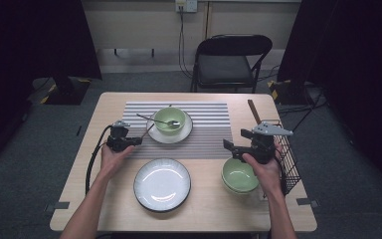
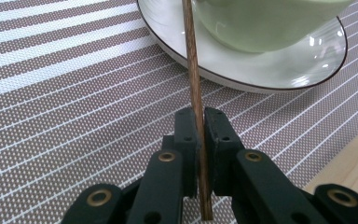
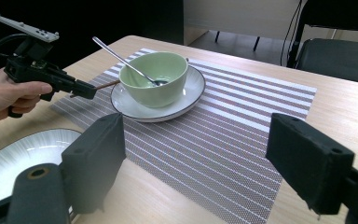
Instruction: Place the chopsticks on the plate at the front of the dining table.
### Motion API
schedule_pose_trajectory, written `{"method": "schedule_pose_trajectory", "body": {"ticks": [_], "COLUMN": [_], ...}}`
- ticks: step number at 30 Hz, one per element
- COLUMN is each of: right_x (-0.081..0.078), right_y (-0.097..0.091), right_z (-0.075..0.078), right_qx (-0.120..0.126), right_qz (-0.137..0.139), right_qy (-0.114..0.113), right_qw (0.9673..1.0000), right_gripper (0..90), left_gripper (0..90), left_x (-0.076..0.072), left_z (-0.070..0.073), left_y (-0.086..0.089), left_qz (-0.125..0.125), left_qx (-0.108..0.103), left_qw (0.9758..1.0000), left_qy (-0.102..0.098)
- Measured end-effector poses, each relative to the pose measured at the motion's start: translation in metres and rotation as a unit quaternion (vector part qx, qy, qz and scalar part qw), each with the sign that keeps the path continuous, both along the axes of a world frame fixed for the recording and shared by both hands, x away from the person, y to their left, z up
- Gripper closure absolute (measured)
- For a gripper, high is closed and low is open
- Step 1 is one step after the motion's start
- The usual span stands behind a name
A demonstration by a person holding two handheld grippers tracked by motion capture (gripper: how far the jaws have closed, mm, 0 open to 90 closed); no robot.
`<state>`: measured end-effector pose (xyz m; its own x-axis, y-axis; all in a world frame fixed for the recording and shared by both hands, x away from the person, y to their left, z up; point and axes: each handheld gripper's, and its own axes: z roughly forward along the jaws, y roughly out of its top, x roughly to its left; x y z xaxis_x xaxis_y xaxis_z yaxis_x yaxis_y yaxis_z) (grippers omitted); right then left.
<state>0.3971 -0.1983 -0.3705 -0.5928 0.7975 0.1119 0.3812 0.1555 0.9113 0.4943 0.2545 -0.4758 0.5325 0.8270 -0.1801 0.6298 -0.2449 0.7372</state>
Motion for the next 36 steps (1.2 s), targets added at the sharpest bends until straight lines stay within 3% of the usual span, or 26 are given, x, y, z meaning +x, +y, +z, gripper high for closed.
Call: {"method": "schedule_pose_trajectory", "body": {"ticks": [14,21,23,26,29,31,36], "right_x": [0.001,0.001,0.001,0.002,0.002,0.002,0.004], "right_y": [0.0,-0.001,-0.001,-0.001,-0.001,-0.003,-0.007], "right_z": [-0.001,-0.001,-0.001,-0.002,-0.001,-0.001,0.001], "right_qx": [0.001,0.002,0.002,0.003,0.002,0.002,0.006], "right_qz": [-0.001,-0.002,-0.002,-0.003,-0.003,-0.004,-0.01], "right_qy": [0.002,0.003,0.004,0.004,0.003,0.005,0.003], "right_qw": [1.0,1.0,1.0,1.0,1.0,1.0,0.9999], "right_gripper": [19.1,19.1,19.1,19.1,19.2,20.1,21.4], "left_gripper": [80.5,63.1,51.8,45.1,41.1,38.5,34.9], "left_x": [0.003,0.0,-0.002,-0.007,-0.011,-0.017,-0.03], "left_z": [-0.003,0.003,0.007,0.014,0.019,0.028,0.041], "left_y": [0.002,0.006,0.008,0.011,0.014,0.02,0.027], "left_qz": [-0.002,-0.009,-0.006,-0.001,0.0,0.003,0.005], "left_qx": [-0.014,-0.024,-0.023,-0.013,-0.009,-0.019,-0.01], "left_qw": [0.9999,0.9996,0.9997,0.9998,0.9998,0.9994,0.999], "left_qy": [0.005,-0.005,-0.011,-0.015,-0.02,-0.029,-0.043]}}
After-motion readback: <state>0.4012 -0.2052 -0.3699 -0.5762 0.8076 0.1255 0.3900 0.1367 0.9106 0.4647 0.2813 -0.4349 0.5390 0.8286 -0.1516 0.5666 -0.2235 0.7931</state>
